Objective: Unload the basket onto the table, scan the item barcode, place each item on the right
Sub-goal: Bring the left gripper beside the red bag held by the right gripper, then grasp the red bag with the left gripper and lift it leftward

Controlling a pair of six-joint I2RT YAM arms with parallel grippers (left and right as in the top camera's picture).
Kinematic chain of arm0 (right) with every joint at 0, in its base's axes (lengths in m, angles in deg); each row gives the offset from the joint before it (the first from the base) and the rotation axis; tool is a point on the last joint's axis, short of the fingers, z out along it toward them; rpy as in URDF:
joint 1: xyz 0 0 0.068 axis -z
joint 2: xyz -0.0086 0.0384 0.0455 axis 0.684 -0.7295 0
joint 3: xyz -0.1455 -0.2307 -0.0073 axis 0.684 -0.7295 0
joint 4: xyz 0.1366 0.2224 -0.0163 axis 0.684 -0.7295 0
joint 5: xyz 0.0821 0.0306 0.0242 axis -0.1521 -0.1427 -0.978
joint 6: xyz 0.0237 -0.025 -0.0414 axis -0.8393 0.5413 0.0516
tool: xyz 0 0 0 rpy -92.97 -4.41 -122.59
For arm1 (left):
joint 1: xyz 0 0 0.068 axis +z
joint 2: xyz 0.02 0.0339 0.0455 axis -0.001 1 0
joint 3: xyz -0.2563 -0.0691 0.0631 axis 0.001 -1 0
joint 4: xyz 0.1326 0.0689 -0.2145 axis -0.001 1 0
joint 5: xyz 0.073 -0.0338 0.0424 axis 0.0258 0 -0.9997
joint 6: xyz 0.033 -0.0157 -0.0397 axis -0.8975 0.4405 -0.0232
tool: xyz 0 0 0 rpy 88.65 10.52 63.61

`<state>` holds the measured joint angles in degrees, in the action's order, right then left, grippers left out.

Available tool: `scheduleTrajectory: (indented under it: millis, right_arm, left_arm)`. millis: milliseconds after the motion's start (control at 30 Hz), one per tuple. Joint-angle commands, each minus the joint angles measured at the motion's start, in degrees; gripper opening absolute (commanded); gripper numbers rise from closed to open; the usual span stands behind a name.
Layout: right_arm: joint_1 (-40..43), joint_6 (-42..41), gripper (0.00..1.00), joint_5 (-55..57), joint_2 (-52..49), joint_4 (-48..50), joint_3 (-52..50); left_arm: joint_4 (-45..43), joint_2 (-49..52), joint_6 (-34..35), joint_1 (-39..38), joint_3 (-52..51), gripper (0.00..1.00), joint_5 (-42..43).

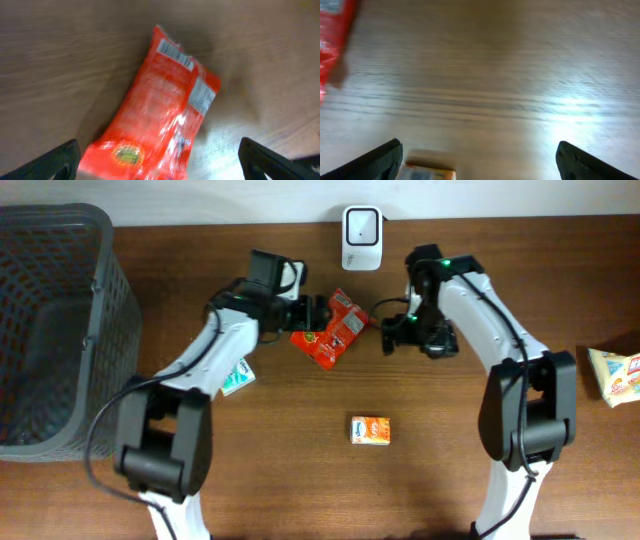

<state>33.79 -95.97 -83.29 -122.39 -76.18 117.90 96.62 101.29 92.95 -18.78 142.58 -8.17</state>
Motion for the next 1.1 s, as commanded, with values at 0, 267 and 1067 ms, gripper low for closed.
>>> scheduleTrajectory:
  millis: [0, 267, 1067]
  right_arm:
    - [5.4, -0.7, 0.98, 0.2, 0.6, -4.1, 0.8]
    - [13.1, 2.8, 0.98, -2.4, 0.6, -11.1, 0.8]
    - [13.5, 2.7, 0.98, -2.4, 0.6, -10.9, 0.8]
  left_arm:
    - [-3.3, 4.3, -0.9, -2.1, 0.7, 0.99, -4.3]
    - [-6.6, 8.7, -0.9, -1.9, 0.7, 0.99, -7.5]
    - [3.5, 11.1, -0.9, -2.1, 0.8, 0.0, 12.7]
